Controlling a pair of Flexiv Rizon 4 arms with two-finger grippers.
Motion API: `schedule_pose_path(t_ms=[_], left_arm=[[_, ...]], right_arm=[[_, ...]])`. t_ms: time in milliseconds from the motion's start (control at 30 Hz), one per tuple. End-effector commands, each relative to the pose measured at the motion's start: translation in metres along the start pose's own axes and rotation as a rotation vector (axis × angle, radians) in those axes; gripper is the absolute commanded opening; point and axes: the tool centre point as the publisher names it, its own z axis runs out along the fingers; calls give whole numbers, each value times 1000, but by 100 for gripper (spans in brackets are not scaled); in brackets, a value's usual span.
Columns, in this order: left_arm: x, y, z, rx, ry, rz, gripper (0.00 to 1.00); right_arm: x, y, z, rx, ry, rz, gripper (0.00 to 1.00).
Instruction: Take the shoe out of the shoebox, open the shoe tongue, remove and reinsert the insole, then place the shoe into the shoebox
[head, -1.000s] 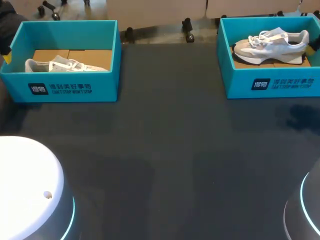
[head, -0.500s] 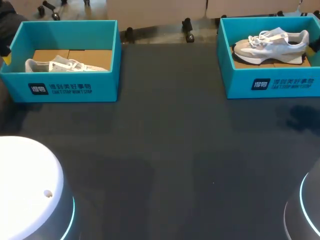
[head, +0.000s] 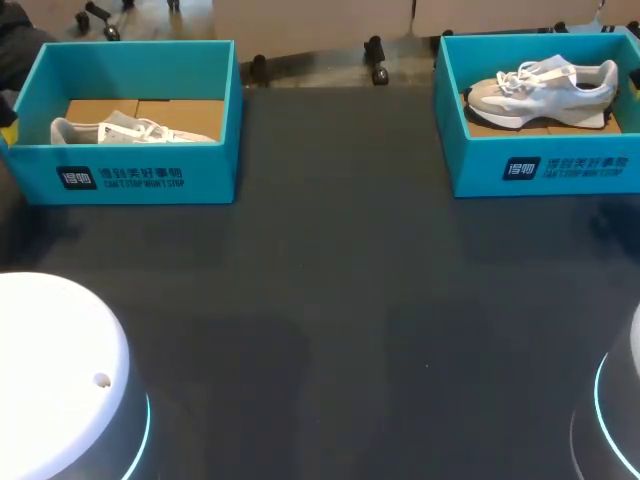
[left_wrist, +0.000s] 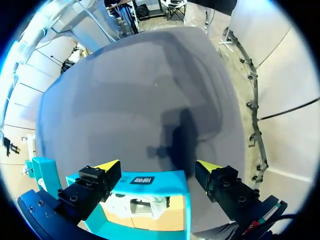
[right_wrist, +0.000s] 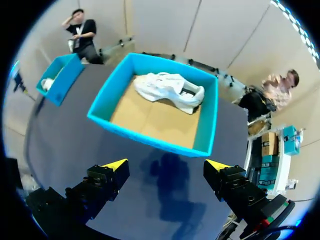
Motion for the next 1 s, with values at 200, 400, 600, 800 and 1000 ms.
schedule_pose_path(t_ms=[200, 400, 600, 800, 1000], left_arm=[[1, -30, 8, -8, 30, -20, 100], [0, -48, 16, 8, 46, -11, 100], [1, -58, 19, 17, 49, -15, 100], [1, -58, 19, 17, 49, -15, 100], [1, -58, 19, 17, 49, -15, 100]], right_arm=[[-41, 49, 37, 83, 13, 79, 100], [-55, 66, 57, 114, 7, 173, 100], [-61, 80, 71, 104, 23, 243, 100], [-61, 80, 71, 104, 23, 243, 100], [-61, 80, 71, 104, 23, 243, 100]])
